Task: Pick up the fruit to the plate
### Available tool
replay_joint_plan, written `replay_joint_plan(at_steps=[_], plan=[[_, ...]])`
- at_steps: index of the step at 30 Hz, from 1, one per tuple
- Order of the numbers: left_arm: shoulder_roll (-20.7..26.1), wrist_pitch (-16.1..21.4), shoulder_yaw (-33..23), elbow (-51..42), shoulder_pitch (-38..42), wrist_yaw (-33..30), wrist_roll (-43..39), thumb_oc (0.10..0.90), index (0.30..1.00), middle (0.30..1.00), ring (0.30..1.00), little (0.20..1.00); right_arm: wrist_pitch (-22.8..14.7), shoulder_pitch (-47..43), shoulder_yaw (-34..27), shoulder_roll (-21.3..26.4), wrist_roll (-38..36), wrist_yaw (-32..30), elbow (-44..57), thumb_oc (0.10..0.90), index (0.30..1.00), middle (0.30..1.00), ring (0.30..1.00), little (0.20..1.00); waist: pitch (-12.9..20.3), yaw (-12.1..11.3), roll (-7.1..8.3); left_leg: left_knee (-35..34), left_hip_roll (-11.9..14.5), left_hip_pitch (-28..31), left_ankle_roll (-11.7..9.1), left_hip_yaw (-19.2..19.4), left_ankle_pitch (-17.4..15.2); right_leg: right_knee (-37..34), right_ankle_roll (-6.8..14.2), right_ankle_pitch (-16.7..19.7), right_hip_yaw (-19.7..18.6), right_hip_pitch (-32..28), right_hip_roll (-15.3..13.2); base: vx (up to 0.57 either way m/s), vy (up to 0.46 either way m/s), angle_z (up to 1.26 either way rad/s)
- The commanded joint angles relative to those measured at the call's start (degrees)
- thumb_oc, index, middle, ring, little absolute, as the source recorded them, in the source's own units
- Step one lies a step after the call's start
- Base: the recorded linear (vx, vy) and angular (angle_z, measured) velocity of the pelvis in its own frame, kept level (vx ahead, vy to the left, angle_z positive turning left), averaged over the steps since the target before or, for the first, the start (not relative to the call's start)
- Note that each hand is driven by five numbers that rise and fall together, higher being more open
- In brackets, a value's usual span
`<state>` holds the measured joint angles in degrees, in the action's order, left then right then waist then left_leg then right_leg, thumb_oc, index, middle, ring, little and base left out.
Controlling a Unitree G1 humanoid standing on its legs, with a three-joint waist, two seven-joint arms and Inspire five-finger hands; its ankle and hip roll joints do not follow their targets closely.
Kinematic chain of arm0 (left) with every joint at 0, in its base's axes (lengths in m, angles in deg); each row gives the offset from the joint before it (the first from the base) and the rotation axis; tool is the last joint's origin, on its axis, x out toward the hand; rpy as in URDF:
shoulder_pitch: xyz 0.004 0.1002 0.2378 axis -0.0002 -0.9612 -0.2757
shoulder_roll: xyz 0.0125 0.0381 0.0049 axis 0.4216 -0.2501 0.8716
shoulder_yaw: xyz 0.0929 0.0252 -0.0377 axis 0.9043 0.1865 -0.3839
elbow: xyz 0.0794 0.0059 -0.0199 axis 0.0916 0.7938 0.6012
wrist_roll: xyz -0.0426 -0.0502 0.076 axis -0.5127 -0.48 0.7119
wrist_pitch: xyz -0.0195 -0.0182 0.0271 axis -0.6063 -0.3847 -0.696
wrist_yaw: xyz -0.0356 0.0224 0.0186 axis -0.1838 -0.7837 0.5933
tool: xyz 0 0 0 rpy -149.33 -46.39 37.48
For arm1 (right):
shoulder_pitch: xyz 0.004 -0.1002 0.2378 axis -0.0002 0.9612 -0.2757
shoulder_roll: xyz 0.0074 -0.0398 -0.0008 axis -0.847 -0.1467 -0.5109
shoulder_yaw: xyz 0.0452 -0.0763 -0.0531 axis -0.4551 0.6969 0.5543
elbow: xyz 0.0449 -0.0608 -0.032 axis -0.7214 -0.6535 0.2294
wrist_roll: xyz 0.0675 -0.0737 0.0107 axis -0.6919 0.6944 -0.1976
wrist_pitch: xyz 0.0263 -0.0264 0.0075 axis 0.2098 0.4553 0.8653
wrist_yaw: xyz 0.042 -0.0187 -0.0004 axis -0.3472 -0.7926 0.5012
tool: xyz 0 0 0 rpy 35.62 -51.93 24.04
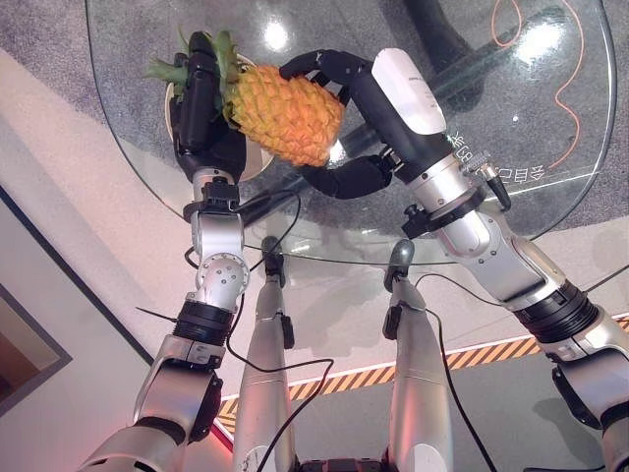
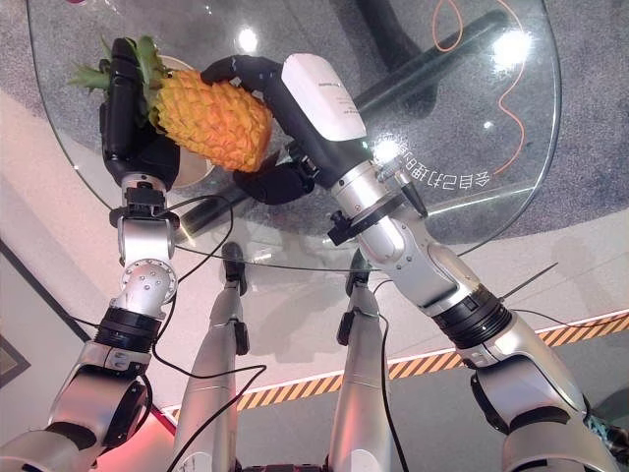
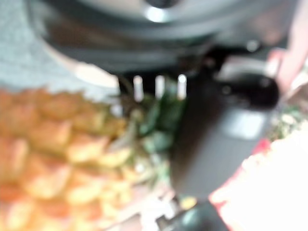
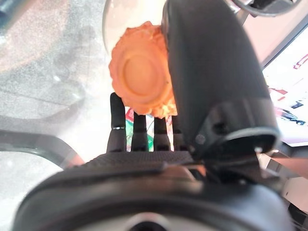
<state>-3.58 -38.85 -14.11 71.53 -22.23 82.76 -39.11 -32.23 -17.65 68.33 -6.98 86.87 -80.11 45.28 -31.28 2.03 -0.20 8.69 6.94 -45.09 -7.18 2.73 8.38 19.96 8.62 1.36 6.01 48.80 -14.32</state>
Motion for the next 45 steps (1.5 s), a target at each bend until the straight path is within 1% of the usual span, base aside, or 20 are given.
replay_joint_plan(at_steps=[1, 2, 4, 6, 7, 10, 12, 13, 14, 15, 21, 23, 25, 31, 32, 37, 40, 43, 45], plan=[[1.3, 5.2, -0.6, -7.4, 6.1, 4.1, 5.8, 0.1, 0.3, 0.3, 0.3, 0.2, -1.4, -3.4, -3.8, -1.2, 1.5, -5.5, 5.4, 0.8, 0.9, 0.9, 0.9, 0.9, 1.5, -0.7, 2.0, 3.9, -1.7, -0.8, 0.2, 1.1, -4.1, -8.6, 0.6, 4.4, 3.7, -3.6, 1.2, 0.0, 0.0, 0.0], [1.3, 5.4, -0.7, -7.2, 6.4, 4.1, 5.9, 0.1, 0.3, 0.3, 0.3, 0.2, -1.3, -3.6, -3.9, -1.3, 1.6, -5.9, 5.2, 0.8, 0.9, 0.9, 0.9, 0.9, 1.5, -0.6, 2.0, 3.8, -1.8, -1.2, 0.3, 1.1, -3.7, -8.7, 0.6, 4.8, 3.7, -3.2, 1.1, 0.0, 0.0, 0.0], [1.3, 5.6, -0.9, -7.2, 6.0, 3.8, 6.0, 0.1, 0.3, 0.3, 0.3, 0.2, -0.9, -3.1, -4.1, -1.5, 2.0, -6.9, 5.2, 0.8, 0.9, 0.9, 0.9, 0.9, 1.5, -0.7, 1.93, 3.9, -1.7, -0.5, 0.2, 1.0, -4.2, -8.5, 0.6, 4.3, 3.7, -3.8, 1.2, 0.0, 0.0, 0.0], [1.3, 6.0, -1.0, -7.5, 6.0, 3.2, 6.5, 0.1, 0.3, 0.3, 0.3, 0.2, -0.8, -2.7, -4.4, -1.5, 1.9, -7.6, 5.2, 0.8, 0.9, 0.9, 0.9, 0.9, 1.5, -0.6, 1.89, 3.9, -1.7, -0.5, 0.2, 1.1, -4.3, -8.5, 0.6, 4.2, 3.6, -3.8, 1.2, 0.0, 0.0, 0.0], [1.3, 6.5, -1.1, -7.4, 6.4, 2.9, 6.8, 0.1, 0.3, 0.3, 0.3, 0.2, -0.6, -2.9, -4.8, -1.6, 2.2, -8.0, 5.2, 0.8, 0.9, 0.9, 0.9, 0.9, 1.5, -0.5, 1.91, 3.8, -1.8, -1.1, 0.3, 1.1, -3.8, -8.7, 0.5, 4.7, 3.7, -3.3, 1.1, 0.0, 0.0, 0.0], [0.9, 7.3, -1.4, -7.3, 6.1, 2.2, 7.4, 0.1, 0.3, 0.3, 0.3, 0.2, -0.5, -2.3, -5.4, -2.0, 2.5, -9.2, 4.9, 0.8, 0.9, 0.9, 0.9, 0.9, 1.5, -0.6, 1.87, 3.9, -1.8, -0.5, 0.3, 1.1, -4.3, -8.6, 0.6, 4.2, 3.6, -3.7, 1.2, 0.0, 0.0, 0.0], [0.9, 7.4, -1.7, -7.4, 6.4, 1.7, 7.6, 0.1, 0.3, 0.3, 0.3, 0.2, -0.2, -2.6, -5.7, -2.1, 2.7, -9.4, 5.0, 0.8, 0.9, 0.9, 0.9, 0.9, 1.5, -0.5, 1.84, 3.7, -1.9, -1.1, 0.4, 1.1, -3.8, -8.7, 0.5, 4.7, 3.6, -3.3, 1.2, 0.0, 0.0, 0.0], [0.7, 8.0, -1.9, -7.0, 6.4, 1.4, 8.0, 0.1, 0.3, 0.3, 0.3, 0.2, -0.1, -2.6, -5.8, -2.3, 2.8, -9.7, 4.7, 0.8, 0.9, 0.9, 0.9, 0.9, 1.5, -0.6, 1.82, 3.9, -1.8, -0.6, 0.3, 1.1, -4.2, -8.5, 0.6, 4.2, 3.6, -3.7, 1.2, 0.0, 0.0, 0.0], [0.8, 8.1, -2.0, -7.0, 6.6, 1.4, 8.0, 0.1, 0.3, 0.3, 0.3, 0.2, -0.1, -2.8, -6.0, -2.3, 2.9, -9.7, 4.7, 0.8, 0.9, 0.9, 0.9, 0.9, 1.5, -0.5, 1.82, 3.8, -1.9, -1.0, 0.4, 1.1, -3.7, -8.6, 0.5, 4.6, 3.6, -3.3, 1.1, 0.0, 0.0, 0.0], [0.6, 8.6, -2.3, -6.9, 6.4, 1.1, 8.3, 0.1, 0.3, 0.3, 0.3, 0.2, 0.1, -2.7, -6.1, -2.4, 3.1, -9.8, 4.5, 0.8, 0.9, 0.9, 0.9, 0.9, 1.5, -0.6, 1.77, 3.9, -1.8, -0.6, 0.3, 1.1, -4.2, -8.4, 0.5, 4.2, 3.6, -3.6, 1.2, 0.0, 0.0, 0.0], [0.3, 10.0, -3.1, -7.5, 6.6, -0.1, 8.8, 0.1, 0.3, 0.3, 0.3, 0.2, 0.4, -2.6, -6.7, -2.5, 3.7, -10.4, 4.3, 0.8, 0.9, 0.9, 0.9, 0.9, 1.5, -0.6, 1.71, 3.7, -1.8, -1.1, 0.3, 1.0, -3.7, -8.7, 0.5, 4.6, 3.7, -3.3, 1.0, 0.0, 0.0, 0.0], [0.2, 10.4, -3.4, -7.6, 6.3, -0.5, 9.0, 0.1, 0.3, 0.3, 0.3, 0.2, 0.4, -2.4, -6.8, -2.6, 3.7, -10.4, 4.1, 0.8, 0.9, 0.9, 0.9, 0.9, 1.5, -0.7, 1.63, 3.6, -1.7, -0.6, 0.2, 1.1, -4.0, -8.5, 0.6, 4.1, 3.7, -3.7, 1.1, 0.0, 0.0, 0.0], [0.0, 11.8, -3.9, -7.8, 6.5, -1.0, 8.6, 0.1, 0.3, 0.3, 0.3, 0.2, 0.6, -2.6, -7.0, -2.6, 3.7, -10.7, 4.0, 0.8, 0.9, 0.9, 0.9, 0.9, 1.5, -0.7, 1.64, 3.2, -1.8, -0.9, 0.3, 1.1, -3.5, -8.7, 0.4, 4.5, 3.8, -3.4, 1.1, 0.0, 0.0, 0.0], [-0.8, 14.0, -4.7, -8.3, 6.3, -1.6, 7.2, 0.1, 0.3, 0.3, 0.3, 0.2, 1.0, -2.2, -7.0, -3.4, 4.1, -10.9, 3.7, 0.8, 0.9, 0.9, 0.9, 0.9, 1.5, -0.8, 1.68, 3.1, -1.8, -0.1, 0.2, 1.0, -4.0, -8.7, 0.6, 4.0, 3.9, -4.1, 1.1, 0.0, 0.0, 0.0], [-1.0, 14.6, -5.0, -8.5, 6.6, -1.7, 6.8, 0.1, 0.3, 0.3, 0.3, 0.2, 1.2, -2.6, -7.1, -3.4, 4.0, -10.9, 3.6, 0.8, 0.9, 0.9, 0.9, 0.9, 1.5, -0.8, 1.69, 2.8, -1.9, -0.4, 0.3, 1.1, -3.5, -8.9, 0.5, 4.5, 3.9, -3.8, 1.0, 0.0, 0.0, 0.0], [-2.1, 15.2, -5.6, -10.0, 6.8, -0.6, 3.0, 0.1, 0.3, 0.3, 0.3, 0.2, 1.2, -2.6, -7.1, -3.9, 4.5, -11.1, 3.6, 0.8, 0.9, 0.9, 0.9, 0.9, 1.5, -0.9, 1.76, 2.7, -1.8, -0.5, 0.2, 1.0, -3.4, -9.1, 0.4, 4.5, 4.0, -3.8, 1.0, 0.0, 0.0, 0.0], [-2.5, 15.5, -5.7, -10.6, 6.8, -0.3, 2.4, 0.1, 0.3, 0.3, 0.3, 0.2, 1.7, -2.7, -7.1, -4.1, 4.7, -11.2, 3.8, 0.8, 0.9, 0.9, 0.9, 0.9, 1.5, -0.9, 1.82, 2.6, -1.8, -0.5, 0.2, 1.0, -3.4, -9.2, 0.4, 4.5, 3.9, -3.8, 1.0, 0.0, 0.0, 0.0], [-2.9, 16.5, -5.8, -11.3, 6.4, -1.3, 4.0, 0.1, 0.3, 0.3, 0.3, 0.2, 2.2, -2.4, -7.1, -3.9, 4.6, -11.4, 4.0, 0.8, 0.9, 0.9, 0.9, 0.9, 1.5, -0.9, 1.83, 2.5, -1.7, 0.0, 0.1, 1.0, -3.8, -9.2, 0.5, 4.1, 3.8, -4.3, 1.1, 0.0, 0.0, 0.0], [-2.6, 19.4, -6.2, -11.5, 6.5, -5.0, 10.5, 0.1, 0.3, 0.3, 0.3, 0.2, 3.0, -2.0, -7.5, -3.6, 4.6, -13.2, 3.5, 0.8, 0.9, 0.9, 0.9, 0.9, 1.5, -0.8, 1.83, 2.4, -1.8, -0.3, 0.2, 1.1, -3.4, -9.4, 0.3, 4.5, 3.7, -4.0, 1.1, 0.0, 0.0, 0.0]])
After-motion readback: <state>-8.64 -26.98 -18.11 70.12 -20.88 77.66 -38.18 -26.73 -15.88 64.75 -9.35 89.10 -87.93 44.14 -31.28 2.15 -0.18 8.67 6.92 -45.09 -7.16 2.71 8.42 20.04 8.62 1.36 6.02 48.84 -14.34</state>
